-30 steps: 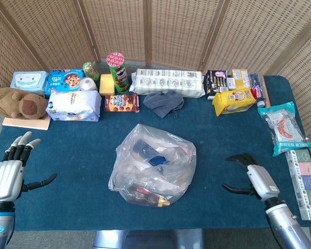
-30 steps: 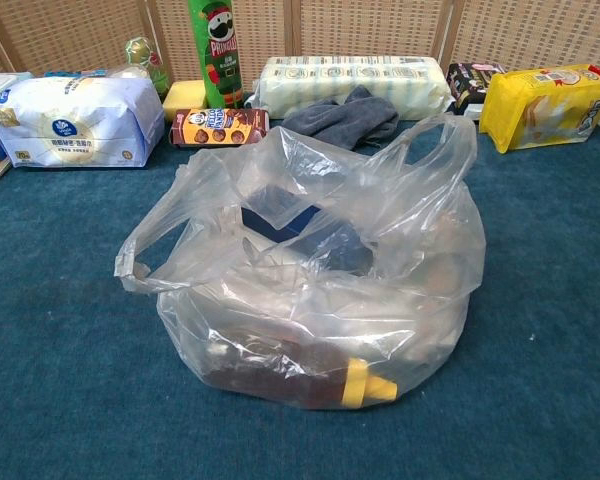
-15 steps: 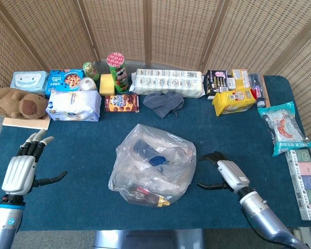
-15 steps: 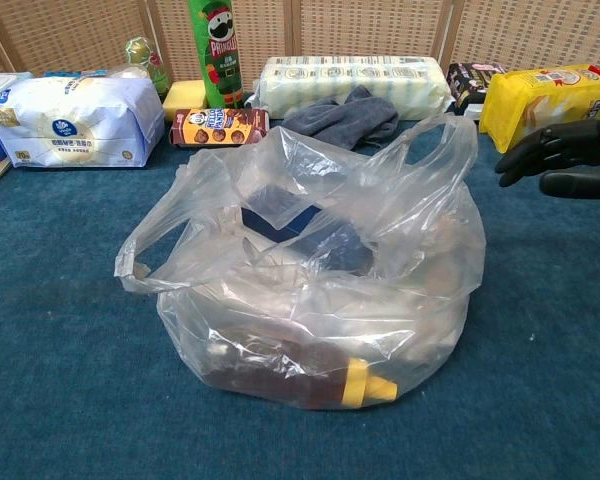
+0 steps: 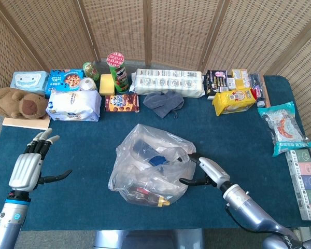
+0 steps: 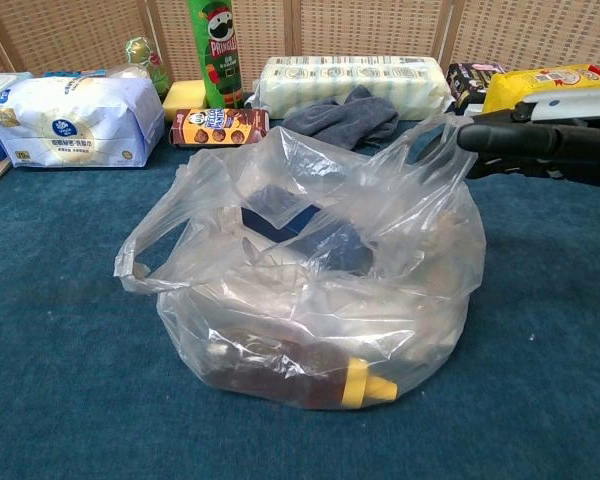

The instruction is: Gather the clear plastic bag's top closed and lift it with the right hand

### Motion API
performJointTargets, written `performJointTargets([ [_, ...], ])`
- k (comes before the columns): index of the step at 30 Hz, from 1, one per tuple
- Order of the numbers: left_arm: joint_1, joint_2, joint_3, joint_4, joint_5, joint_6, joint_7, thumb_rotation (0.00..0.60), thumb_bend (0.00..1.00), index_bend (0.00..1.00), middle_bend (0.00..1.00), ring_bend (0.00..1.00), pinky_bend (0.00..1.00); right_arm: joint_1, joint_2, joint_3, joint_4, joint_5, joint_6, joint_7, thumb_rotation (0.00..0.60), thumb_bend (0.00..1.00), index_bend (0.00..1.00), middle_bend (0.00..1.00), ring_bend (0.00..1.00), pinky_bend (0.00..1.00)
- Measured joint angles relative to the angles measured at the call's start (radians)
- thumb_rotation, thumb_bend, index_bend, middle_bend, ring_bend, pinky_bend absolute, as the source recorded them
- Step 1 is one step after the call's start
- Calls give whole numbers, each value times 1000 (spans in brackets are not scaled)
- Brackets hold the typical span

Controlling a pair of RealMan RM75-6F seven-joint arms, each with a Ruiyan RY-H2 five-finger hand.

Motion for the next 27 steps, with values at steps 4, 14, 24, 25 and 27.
performJointTargets([
  [4,-6,-7,0,13,-9,-7,-10,230,118,138,32,0,132,14,12,37,-19,-4,-49,157,212,77,246,258,152,36],
  [14,-14,-18,2,41,-46,-19,-16,233,118,139,32,0,131,39,32,136,-45,-113,-147,714,213,77,296,309,191,36],
  [24,-27,-34,13,65,-91,-51,-13,231,119,138,32,0,131,58,40,121,-3,-364,-86,1241,214,77,340,361,248,62],
  [25,-28,-36,14,66,-93,-52,-13,231,119,138,32,0,131,62,43,112,4,-386,-71,1269,214,76,340,362,248,62],
  [27,-29,-36,16,67,-93,-53,-12,233,120,138,32,0,131,73,47,91,22,-428,-47,1304,217,76,341,362,248,62],
])
